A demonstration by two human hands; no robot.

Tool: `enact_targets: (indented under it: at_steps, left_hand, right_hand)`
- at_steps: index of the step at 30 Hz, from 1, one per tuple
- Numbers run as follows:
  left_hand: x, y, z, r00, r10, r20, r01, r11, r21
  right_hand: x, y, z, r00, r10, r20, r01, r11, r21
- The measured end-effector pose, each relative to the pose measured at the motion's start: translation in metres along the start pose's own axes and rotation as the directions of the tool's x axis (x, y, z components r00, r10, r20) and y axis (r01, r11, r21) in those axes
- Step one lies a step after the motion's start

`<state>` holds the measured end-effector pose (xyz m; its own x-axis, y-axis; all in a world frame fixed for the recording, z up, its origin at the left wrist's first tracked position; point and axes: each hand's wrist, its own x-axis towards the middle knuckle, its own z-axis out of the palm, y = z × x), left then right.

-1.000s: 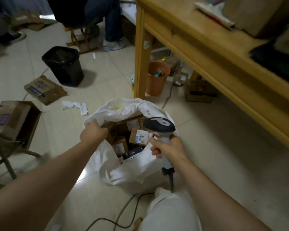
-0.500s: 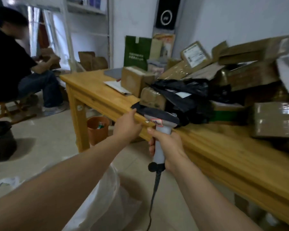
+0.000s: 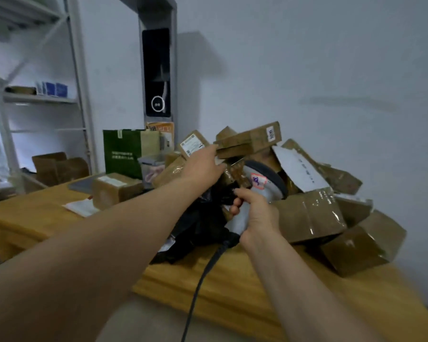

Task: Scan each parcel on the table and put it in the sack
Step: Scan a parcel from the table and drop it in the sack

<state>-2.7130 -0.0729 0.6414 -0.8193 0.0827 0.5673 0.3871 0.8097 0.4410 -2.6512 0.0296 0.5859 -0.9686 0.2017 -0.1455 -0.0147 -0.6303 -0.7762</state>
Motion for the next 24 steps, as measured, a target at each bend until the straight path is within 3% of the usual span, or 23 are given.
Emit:
enact_targets:
  at_steps: [5, 12, 18, 21, 24]
  left_hand:
    - [0.068, 0.041, 0.045, 0.988, 0.155, -0.023, -0.151, 0.981, 0.126]
    - [0.117, 0.05, 0.084, 0.994, 0.101, -0.048, -0.078, 0.933, 0.351]
    - [0.104, 0.038, 0.067, 0.964, 0.2, -0.178, -0.167, 0.969, 0.181]
    - [0.064, 0.021, 0.048, 0.88, 0.331, -0.342, -0.313, 0.944, 0.108]
    - [0.005, -0.006, 0.032, 0.812, 0.457, -0.362, -0.428, 0.889, 0.163]
  right_hand:
    - [0.029, -0.02, -0.024, 0.992, -0.057, -0.111, 0.06, 0.998, 0.025]
    - [0.061, -0.039, -0.047, 0.995, -0.078, -0.058, 0.082, 0.994, 0.069]
    - [0.055, -0.037, -0.056, 1.0, -0.023, 0.006, 0.022, 0.995, 0.099]
    - [0.039, -0.04, -0.06, 0.998, -0.046, 0.037, 0.043, 0.995, 0.087]
    - [0.019, -0.043, -0.064, 0.995, -0.082, 0.05, 0.077, 0.993, 0.087]
